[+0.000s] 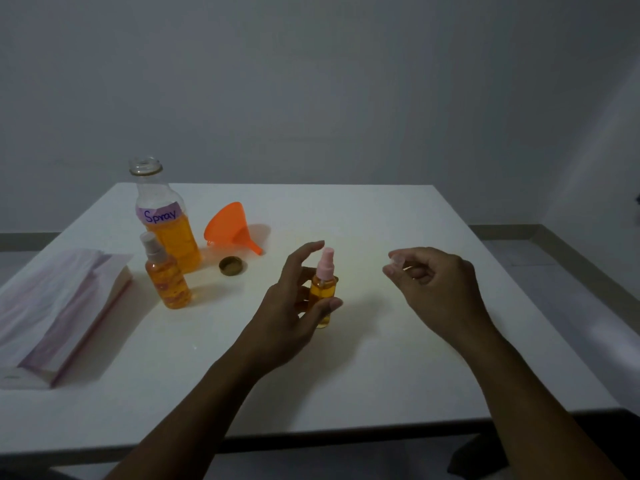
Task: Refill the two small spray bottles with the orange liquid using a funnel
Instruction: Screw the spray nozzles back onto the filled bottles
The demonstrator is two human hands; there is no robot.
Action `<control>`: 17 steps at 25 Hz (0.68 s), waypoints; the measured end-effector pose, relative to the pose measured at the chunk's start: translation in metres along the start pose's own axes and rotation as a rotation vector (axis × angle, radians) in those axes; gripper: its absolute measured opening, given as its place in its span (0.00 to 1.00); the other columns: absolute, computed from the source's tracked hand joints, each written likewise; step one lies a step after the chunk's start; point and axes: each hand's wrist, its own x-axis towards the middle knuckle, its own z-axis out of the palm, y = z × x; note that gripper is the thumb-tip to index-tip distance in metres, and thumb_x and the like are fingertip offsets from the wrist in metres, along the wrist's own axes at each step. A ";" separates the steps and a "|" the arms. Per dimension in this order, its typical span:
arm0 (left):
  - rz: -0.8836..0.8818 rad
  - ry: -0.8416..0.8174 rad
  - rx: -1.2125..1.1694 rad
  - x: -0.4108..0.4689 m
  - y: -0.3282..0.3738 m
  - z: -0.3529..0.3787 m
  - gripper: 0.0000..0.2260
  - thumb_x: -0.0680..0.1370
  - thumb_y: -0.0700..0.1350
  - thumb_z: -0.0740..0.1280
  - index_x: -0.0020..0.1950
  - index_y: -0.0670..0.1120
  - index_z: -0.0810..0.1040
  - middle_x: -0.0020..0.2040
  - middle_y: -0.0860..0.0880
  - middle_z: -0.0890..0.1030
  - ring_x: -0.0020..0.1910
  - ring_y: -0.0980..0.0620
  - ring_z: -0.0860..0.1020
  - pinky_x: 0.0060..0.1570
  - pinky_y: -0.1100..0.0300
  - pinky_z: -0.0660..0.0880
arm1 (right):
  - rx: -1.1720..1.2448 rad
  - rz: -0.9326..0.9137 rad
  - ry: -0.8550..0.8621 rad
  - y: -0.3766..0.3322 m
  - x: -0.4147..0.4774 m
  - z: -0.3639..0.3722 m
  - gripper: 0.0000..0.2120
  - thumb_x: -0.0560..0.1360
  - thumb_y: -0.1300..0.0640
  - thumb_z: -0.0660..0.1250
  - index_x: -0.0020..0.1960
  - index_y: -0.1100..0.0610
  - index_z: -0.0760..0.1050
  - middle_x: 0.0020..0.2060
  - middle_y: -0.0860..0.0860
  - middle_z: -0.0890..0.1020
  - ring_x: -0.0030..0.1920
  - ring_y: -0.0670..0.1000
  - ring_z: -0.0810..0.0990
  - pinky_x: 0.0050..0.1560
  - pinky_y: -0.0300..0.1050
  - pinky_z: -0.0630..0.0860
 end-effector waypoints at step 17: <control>0.144 0.265 0.454 0.007 0.000 0.021 0.16 0.81 0.49 0.59 0.69 0.54 0.64 0.53 0.49 0.80 0.43 0.53 0.79 0.42 0.55 0.79 | -0.057 -0.030 0.047 0.006 0.002 -0.008 0.10 0.74 0.52 0.74 0.54 0.53 0.84 0.42 0.43 0.84 0.39 0.39 0.82 0.38 0.27 0.76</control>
